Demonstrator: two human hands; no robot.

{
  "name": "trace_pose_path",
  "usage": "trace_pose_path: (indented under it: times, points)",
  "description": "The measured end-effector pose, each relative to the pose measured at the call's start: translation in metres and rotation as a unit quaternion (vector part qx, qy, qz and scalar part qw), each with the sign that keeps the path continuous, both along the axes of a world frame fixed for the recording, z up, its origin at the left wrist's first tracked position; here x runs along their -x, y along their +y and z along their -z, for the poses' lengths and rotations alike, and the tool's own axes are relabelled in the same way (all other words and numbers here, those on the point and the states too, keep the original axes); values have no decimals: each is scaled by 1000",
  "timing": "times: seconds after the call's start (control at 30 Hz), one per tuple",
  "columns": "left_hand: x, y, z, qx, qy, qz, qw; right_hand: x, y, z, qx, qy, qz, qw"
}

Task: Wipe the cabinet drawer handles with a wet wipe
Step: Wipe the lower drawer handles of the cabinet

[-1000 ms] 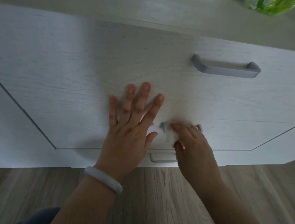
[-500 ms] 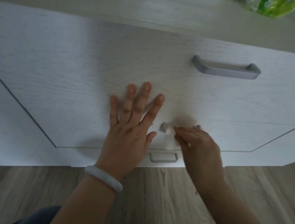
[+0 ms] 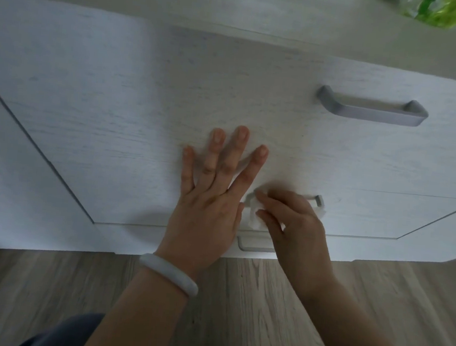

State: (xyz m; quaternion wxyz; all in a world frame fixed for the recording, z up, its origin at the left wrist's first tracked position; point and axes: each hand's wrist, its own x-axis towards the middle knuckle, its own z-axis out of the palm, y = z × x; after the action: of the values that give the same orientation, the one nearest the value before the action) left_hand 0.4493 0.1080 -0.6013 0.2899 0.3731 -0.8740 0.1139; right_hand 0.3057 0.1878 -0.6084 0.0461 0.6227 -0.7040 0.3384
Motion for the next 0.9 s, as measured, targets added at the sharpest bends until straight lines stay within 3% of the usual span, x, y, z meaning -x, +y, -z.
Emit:
trace_pose_path:
  times: [0.13, 0.4, 0.6, 0.77, 0.9]
  points:
    - [-1, -1, 0, -6, 0, 4, 1000, 8, 4, -1, 2, 39, 5, 999]
    - [0, 1, -2, -27, -5, 7, 1000, 1, -9, -5, 3, -3, 12, 1000]
    - [-3, 1, -3, -29, -10, 10, 999, 33, 10, -14, -23, 50, -6, 998]
    - [-2, 2, -4, -33, -10, 8, 999, 29, 11, -16, 1, -24, 42, 999]
    - [-2, 2, -3, -32, -9, 5, 999, 7, 1, -13, 3, 31, -1, 1000]
